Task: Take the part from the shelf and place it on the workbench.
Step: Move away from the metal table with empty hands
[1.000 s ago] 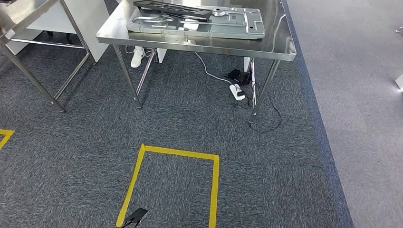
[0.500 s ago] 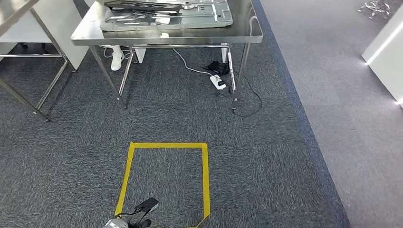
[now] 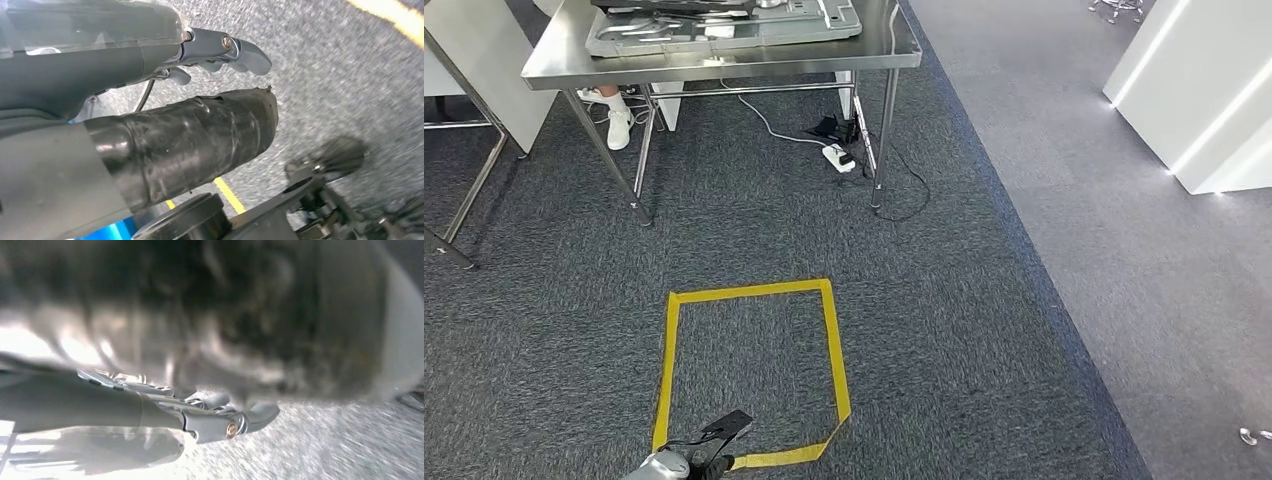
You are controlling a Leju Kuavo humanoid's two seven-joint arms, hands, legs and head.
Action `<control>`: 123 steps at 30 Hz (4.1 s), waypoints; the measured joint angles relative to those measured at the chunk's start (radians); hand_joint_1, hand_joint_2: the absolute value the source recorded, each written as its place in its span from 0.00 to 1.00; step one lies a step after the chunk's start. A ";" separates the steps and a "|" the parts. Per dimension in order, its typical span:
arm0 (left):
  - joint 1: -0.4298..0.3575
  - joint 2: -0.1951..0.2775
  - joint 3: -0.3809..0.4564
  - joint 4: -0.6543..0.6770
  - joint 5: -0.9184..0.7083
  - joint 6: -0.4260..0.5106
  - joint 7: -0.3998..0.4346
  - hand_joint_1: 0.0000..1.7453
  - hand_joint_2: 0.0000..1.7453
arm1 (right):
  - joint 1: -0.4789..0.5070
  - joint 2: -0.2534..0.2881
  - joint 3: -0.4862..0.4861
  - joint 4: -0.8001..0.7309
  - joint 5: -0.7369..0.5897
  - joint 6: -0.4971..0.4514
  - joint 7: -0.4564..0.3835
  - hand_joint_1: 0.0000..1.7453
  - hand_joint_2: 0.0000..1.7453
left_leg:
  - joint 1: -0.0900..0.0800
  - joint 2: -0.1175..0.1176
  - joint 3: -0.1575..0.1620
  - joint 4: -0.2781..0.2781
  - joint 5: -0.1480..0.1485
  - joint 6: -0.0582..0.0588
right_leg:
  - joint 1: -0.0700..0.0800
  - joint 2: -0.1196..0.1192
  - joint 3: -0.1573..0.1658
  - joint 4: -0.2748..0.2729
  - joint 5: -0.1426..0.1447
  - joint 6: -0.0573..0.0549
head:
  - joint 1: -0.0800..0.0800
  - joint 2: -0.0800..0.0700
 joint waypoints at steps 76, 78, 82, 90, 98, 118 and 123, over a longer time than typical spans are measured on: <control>0.075 -0.012 0.080 0.000 0.222 0.137 -0.063 0.00 0.00 | -0.003 -0.010 0.062 0.002 0.095 0.037 -0.025 0.00 0.00 | -0.002 0.055 -0.050 0.122 -0.081 -0.062 | 0.009 -0.025 0.127 -0.125 0.061 -0.056 | -0.012 0.000; 0.072 -0.012 0.081 0.000 0.223 0.137 -0.059 0.00 0.00 | -0.005 -0.010 0.070 0.002 0.098 0.033 -0.023 0.00 0.00 | -0.001 0.021 -0.106 0.240 -0.138 -0.067 | 0.010 -0.006 0.120 -0.125 0.064 -0.062 | -0.015 0.000; 0.070 -0.011 0.082 0.000 0.220 0.121 -0.040 0.00 0.00 | -0.004 -0.009 0.085 0.002 0.102 0.032 -0.029 0.00 0.00 | 0.001 -0.004 -0.086 0.198 -0.081 -0.063 | 0.010 0.047 0.112 -0.119 0.069 -0.061 | -0.015 0.000; 0.058 -0.008 0.082 0.000 0.221 0.103 -0.024 0.00 0.00 | 0.001 -0.006 0.087 0.002 0.088 0.032 -0.023 0.00 0.00 | 0.001 -0.024 -0.006 0.015 -0.005 -0.021 | 0.010 0.067 0.083 -0.094 0.068 -0.020 | -0.011 0.000; 0.084 -0.009 0.082 0.000 0.209 0.086 -0.022 0.00 0.00 | 0.000 -0.013 0.087 0.003 0.089 0.035 0.027 0.00 0.00 | -0.004 0.074 -0.010 0.014 -0.005 -0.016 | 0.007 -0.047 0.061 0.008 0.018 -0.007 | -0.006 0.000; 0.105 -0.020 0.080 0.000 0.202 0.150 -0.060 0.00 0.00 | -0.009 -0.019 0.166 0.001 0.216 0.050 0.013 0.00 0.00 | -0.010 -0.060 -0.026 0.032 -0.008 -0.026 | 0.014 0.109 0.108 -0.120 0.074 -0.044 | -0.014 0.000; 0.101 -0.029 0.080 0.000 0.220 0.157 -0.092 0.00 0.00 | -0.010 -0.008 0.206 0.001 0.269 0.051 0.010 0.00 0.00 | -0.006 0.000 -0.011 -0.007 0.019 -0.006 | 0.018 0.002 0.041 0.018 -0.016 -0.026 | -0.009 0.000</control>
